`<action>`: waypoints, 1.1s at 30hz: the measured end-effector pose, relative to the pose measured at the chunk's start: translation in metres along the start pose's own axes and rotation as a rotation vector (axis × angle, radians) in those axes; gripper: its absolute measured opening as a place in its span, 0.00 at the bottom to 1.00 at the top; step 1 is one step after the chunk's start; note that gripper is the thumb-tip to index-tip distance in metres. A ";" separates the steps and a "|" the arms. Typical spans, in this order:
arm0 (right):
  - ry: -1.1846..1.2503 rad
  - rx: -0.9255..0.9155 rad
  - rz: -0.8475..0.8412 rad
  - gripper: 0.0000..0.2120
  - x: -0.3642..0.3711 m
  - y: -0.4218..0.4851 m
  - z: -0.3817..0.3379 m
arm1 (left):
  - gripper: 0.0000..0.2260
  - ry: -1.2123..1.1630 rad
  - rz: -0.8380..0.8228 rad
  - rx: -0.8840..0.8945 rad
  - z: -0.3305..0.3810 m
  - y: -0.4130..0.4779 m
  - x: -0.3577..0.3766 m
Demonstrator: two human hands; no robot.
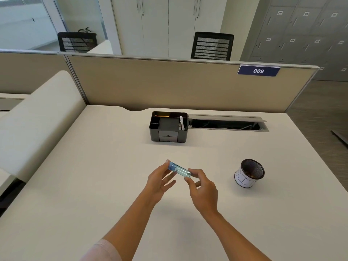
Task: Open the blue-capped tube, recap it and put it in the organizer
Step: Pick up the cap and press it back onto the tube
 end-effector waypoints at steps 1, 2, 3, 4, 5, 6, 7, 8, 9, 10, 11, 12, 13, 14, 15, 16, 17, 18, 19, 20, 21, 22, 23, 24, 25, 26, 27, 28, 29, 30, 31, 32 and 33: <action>0.011 0.006 -0.005 0.11 0.000 0.001 0.000 | 0.16 0.019 0.003 0.004 0.001 0.000 0.000; 0.031 0.013 -0.012 0.10 0.000 0.002 0.001 | 0.16 0.035 0.006 0.008 0.002 -0.001 -0.001; 0.055 0.021 -0.023 0.10 0.001 0.003 0.001 | 0.16 0.049 0.006 0.012 0.003 -0.001 -0.001; 0.077 0.029 -0.033 0.09 0.002 0.003 0.001 | 0.16 0.058 0.003 0.014 0.004 -0.001 -0.001; 0.094 0.038 -0.040 0.09 0.002 0.004 0.002 | 0.15 0.063 -0.003 0.016 0.005 -0.002 -0.001; 0.113 0.051 -0.045 0.08 0.002 0.005 0.002 | 0.13 0.066 -0.014 0.016 0.006 -0.003 -0.001; 0.137 0.069 -0.049 0.07 0.003 0.006 0.003 | 0.13 0.068 -0.028 0.018 0.007 -0.003 -0.001; 0.169 0.090 -0.054 0.06 0.004 0.006 0.004 | 0.13 0.069 -0.043 0.021 0.008 -0.004 0.000; 0.204 0.113 -0.060 0.06 0.004 0.007 0.005 | 0.13 0.069 -0.061 0.026 0.010 -0.005 0.001; 0.241 0.137 -0.068 0.06 0.005 0.008 0.005 | 0.14 0.067 -0.080 0.032 0.011 -0.005 0.002; 0.278 0.159 -0.077 0.05 0.005 0.008 0.005 | 0.15 0.068 -0.100 0.039 0.012 -0.006 0.003; 0.315 0.178 -0.083 0.04 0.004 0.009 0.004 | 0.16 0.073 -0.121 0.048 0.012 -0.006 0.004; 0.351 0.194 -0.087 0.04 0.004 0.010 0.003 | 0.17 0.083 -0.139 0.057 0.012 -0.007 0.006; 0.384 0.209 -0.089 0.05 0.004 0.011 0.002 | 0.18 0.095 -0.157 0.065 0.012 -0.007 0.006; 0.409 0.222 -0.091 0.06 0.003 0.012 0.001 | 0.19 0.101 -0.172 0.071 0.012 -0.007 0.007; 0.427 0.232 -0.092 0.06 0.002 0.013 0.000 | 0.19 0.100 -0.183 0.074 0.011 -0.007 0.007; 0.439 0.235 -0.093 0.06 0.001 0.014 0.000 | 0.17 0.093 -0.190 0.077 0.010 -0.007 0.006; 0.447 0.233 -0.093 0.06 0.000 0.014 -0.001 | 0.16 0.086 -0.195 0.080 0.010 -0.007 0.006; 0.456 0.228 -0.092 0.06 0.000 0.014 -0.002 | 0.15 0.080 -0.197 0.084 0.009 -0.007 0.005; 0.467 0.222 -0.091 0.05 -0.001 0.015 -0.004 | 0.14 0.074 -0.195 0.088 0.009 -0.008 0.004; 0.477 0.215 -0.089 0.05 -0.002 0.015 -0.005 | 0.14 0.066 -0.190 0.093 0.009 -0.008 0.004; 0.478 0.208 -0.085 0.04 -0.002 0.015 -0.006 | 0.14 0.056 -0.179 0.096 0.008 -0.009 0.004; 0.472 0.201 -0.079 0.04 -0.002 0.015 -0.006 | 0.14 0.045 -0.162 0.099 0.008 -0.009 0.003; 0.458 0.191 -0.073 0.04 -0.003 0.015 -0.007 | 0.15 0.033 -0.143 0.100 0.008 -0.009 0.004; 0.436 0.177 -0.067 0.05 -0.003 0.014 -0.007 | 0.16 0.023 -0.123 0.099 0.008 -0.009 0.003; 0.405 0.158 -0.064 0.06 -0.003 0.014 -0.008 | 0.17 0.016 -0.106 0.096 0.008 -0.010 0.004; 0.363 0.131 -0.062 0.07 -0.004 0.014 -0.008 | 0.18 0.014 -0.092 0.093 0.008 -0.010 0.003; 0.308 0.095 -0.058 0.08 -0.004 0.014 -0.009 | 0.19 0.017 -0.083 0.088 0.008 -0.011 0.003; 0.245 0.051 -0.052 0.09 -0.005 0.014 -0.009 | 0.21 0.024 -0.075 0.083 0.008 -0.012 0.003; 0.181 0.004 -0.040 0.10 -0.006 0.014 -0.010 | 0.22 0.029 -0.067 0.076 0.008 -0.013 0.002; 0.127 -0.041 -0.023 0.11 -0.007 0.014 -0.011 | 0.22 0.032 -0.058 0.065 0.008 -0.013 0.002; 0.085 -0.083 -0.003 0.12 -0.008 0.014 -0.011 | 0.22 0.037 -0.050 0.052 0.009 -0.014 0.001; 0.051 -0.122 0.019 0.12 -0.010 0.014 -0.012 | 0.21 0.047 -0.045 0.039 0.009 -0.014 0.000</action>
Point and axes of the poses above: each hand's wrist, its own y-axis towards the middle knuckle, its own x-axis out of the palm, z = x × y, the point moved 4 cm from there along y, towards the middle knuckle, and after that the axes turned 15 degrees about -y, right-handed, at the moved point
